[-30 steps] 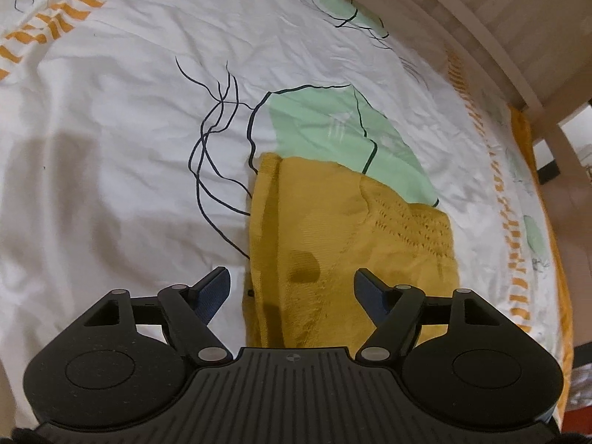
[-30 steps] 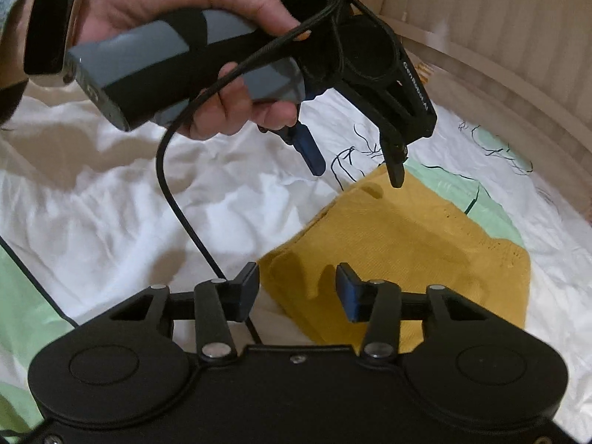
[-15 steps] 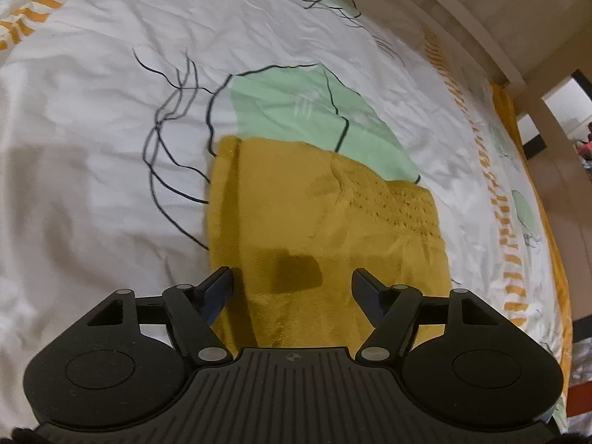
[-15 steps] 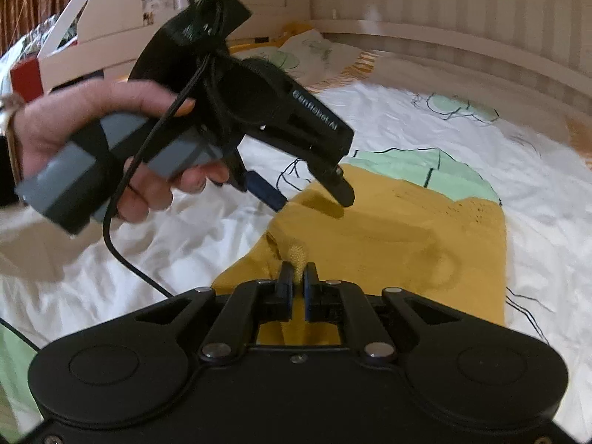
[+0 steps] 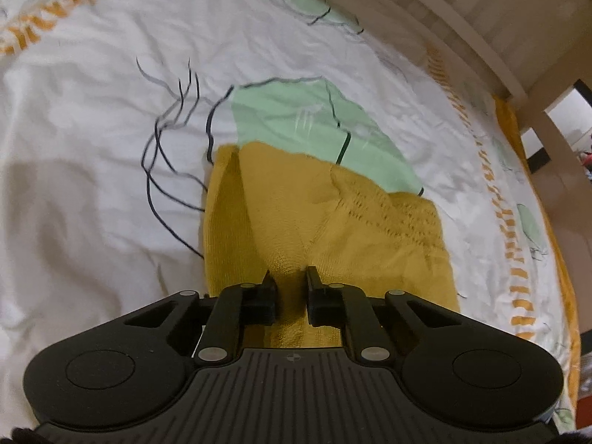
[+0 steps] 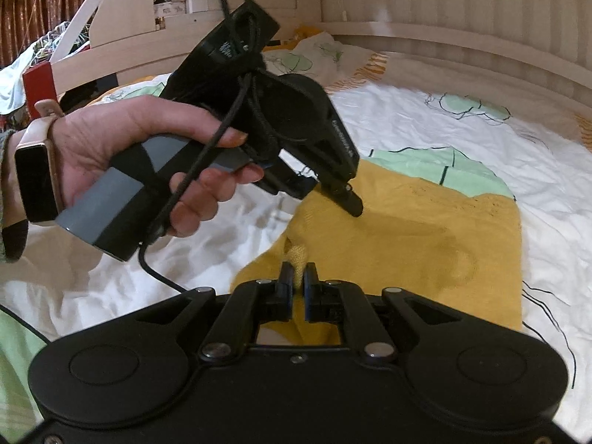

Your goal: Fold small clothes

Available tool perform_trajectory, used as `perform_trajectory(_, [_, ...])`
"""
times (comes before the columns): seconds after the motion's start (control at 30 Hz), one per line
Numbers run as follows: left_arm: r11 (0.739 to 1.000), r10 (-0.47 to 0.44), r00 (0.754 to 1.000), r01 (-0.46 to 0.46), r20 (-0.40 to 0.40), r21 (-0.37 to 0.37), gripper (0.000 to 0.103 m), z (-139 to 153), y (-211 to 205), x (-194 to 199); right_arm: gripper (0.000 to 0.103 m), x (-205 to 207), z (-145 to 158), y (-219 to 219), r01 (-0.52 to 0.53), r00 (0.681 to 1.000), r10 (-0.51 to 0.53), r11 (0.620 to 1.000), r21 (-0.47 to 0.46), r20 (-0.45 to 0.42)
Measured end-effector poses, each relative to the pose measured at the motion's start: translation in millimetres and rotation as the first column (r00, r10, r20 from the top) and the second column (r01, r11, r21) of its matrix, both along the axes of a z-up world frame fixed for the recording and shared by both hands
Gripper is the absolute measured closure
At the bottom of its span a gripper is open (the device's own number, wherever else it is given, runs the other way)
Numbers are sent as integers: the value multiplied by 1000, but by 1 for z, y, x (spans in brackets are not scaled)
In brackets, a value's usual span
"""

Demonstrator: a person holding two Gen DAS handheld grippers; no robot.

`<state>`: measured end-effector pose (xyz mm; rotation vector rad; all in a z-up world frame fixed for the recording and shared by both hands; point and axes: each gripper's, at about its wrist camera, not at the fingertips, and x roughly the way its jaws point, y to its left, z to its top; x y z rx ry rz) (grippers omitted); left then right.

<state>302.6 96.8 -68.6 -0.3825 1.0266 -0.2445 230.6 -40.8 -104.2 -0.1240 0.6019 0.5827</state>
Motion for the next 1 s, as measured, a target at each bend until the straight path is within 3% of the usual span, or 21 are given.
perform_trajectory(0.13, [1000, 1, 999, -2, 39, 20, 90, 12, 2, -4, 93, -3, -1, 13, -32, 999, 32, 999, -17, 5])
perform_trajectory(0.27, [999, 43, 998, -41, -48, 35, 89, -10, 10, 3, 92, 5, -16, 24, -64, 995, 62, 998, -29, -82])
perform_trajectory(0.33, [999, 33, 997, -31, -63, 28, 84, -18, 12, 6, 82, 9, -23, 27, -72, 990, 68, 997, -29, -122])
perform_trajectory(0.43, [999, 40, 997, -38, -59, 26, 81, -13, 15, 4, 77, 10, -20, 17, -58, 987, 62, 998, 30, -149])
perform_trajectory(0.47, [998, 47, 997, -45, -56, 39, 79, -11, 15, 3, 65, 12, -18, 13, -52, 985, 61, 997, 59, -161])
perform_trajectory(0.5, [997, 53, 997, -50, -52, 56, 76, -9, 15, 1, 51, 12, -14, 6, -40, 984, 55, 995, 90, -171])
perform_trajectory(0.57, [993, 65, 997, -61, -41, 100, 73, -4, 15, -4, 40, 11, -7, -5, -11, 982, 35, 992, 127, -184])
perform_trajectory(0.63, [990, 69, 997, -65, -24, 129, 73, 3, 16, -10, 40, 9, 0, -19, 21, 980, 10, 988, 153, -200])
perform_trajectory(0.73, [988, 69, 998, -69, 2, 142, 73, 16, 19, -23, 30, 14, 6, -41, 101, 967, -52, 977, 190, -248])
perform_trajectory(0.87, [992, 85, 996, -86, 17, 94, 72, 34, 22, -47, 28, 15, 12, -79, 246, 929, -146, 930, 274, -340])
perform_trajectory(1.0, [995, 96, 995, -97, 17, 36, 68, 46, 23, -80, 23, 12, 21, -110, 348, 887, -213, 893, 287, -410])
